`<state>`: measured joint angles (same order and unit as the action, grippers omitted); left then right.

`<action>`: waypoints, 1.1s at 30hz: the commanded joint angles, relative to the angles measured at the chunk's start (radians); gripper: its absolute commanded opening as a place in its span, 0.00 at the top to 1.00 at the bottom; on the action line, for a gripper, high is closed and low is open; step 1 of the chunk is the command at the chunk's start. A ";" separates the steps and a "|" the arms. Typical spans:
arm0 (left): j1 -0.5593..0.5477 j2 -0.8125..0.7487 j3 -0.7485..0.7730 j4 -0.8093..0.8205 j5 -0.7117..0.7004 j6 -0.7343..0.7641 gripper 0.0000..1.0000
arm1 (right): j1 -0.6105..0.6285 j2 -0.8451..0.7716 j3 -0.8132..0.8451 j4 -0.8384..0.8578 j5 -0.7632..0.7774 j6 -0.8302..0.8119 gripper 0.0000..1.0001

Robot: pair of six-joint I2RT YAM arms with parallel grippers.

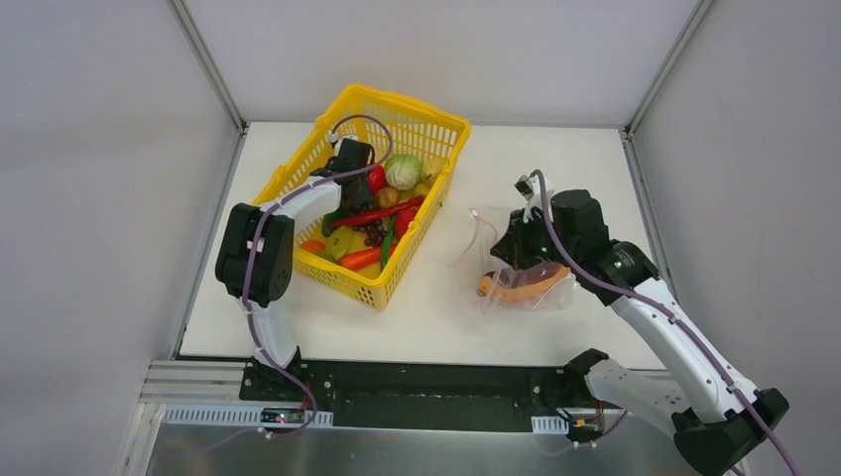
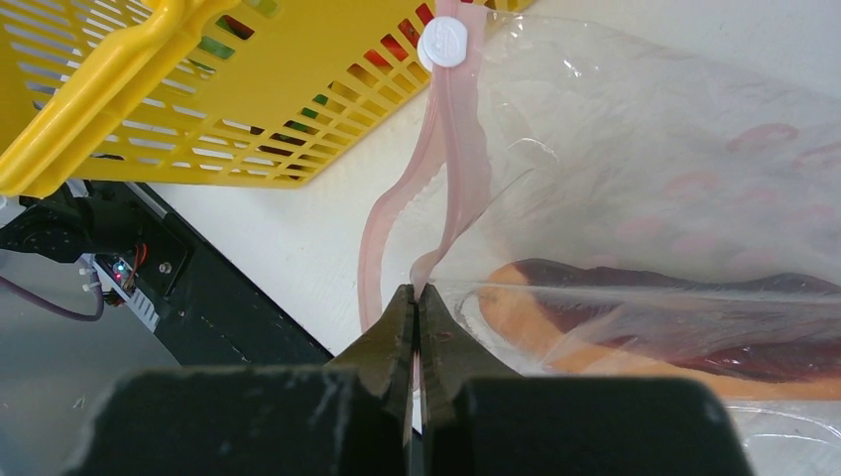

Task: Place the food in the zip-top bag and seal the zipper
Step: Pick up the fake fruit from the bin.

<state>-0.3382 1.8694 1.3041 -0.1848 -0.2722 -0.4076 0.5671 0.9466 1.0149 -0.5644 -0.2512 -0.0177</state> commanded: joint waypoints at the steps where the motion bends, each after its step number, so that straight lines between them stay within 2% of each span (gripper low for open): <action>1: 0.004 -0.048 -0.059 0.039 0.089 -0.031 0.78 | 0.000 -0.034 -0.009 0.049 -0.016 0.014 1.00; 5: 0.004 -0.132 -0.098 0.055 0.115 -0.017 1.00 | 0.000 -0.043 -0.010 0.049 -0.016 0.016 1.00; 33: 0.002 -0.647 -0.105 -0.108 0.288 0.031 1.00 | 0.000 -0.143 -0.044 0.110 0.032 0.093 1.00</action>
<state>-0.3328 1.3193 1.1938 -0.2966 -0.0338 -0.4004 0.5671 0.8318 0.9691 -0.5228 -0.2398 0.0402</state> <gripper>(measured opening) 0.060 0.009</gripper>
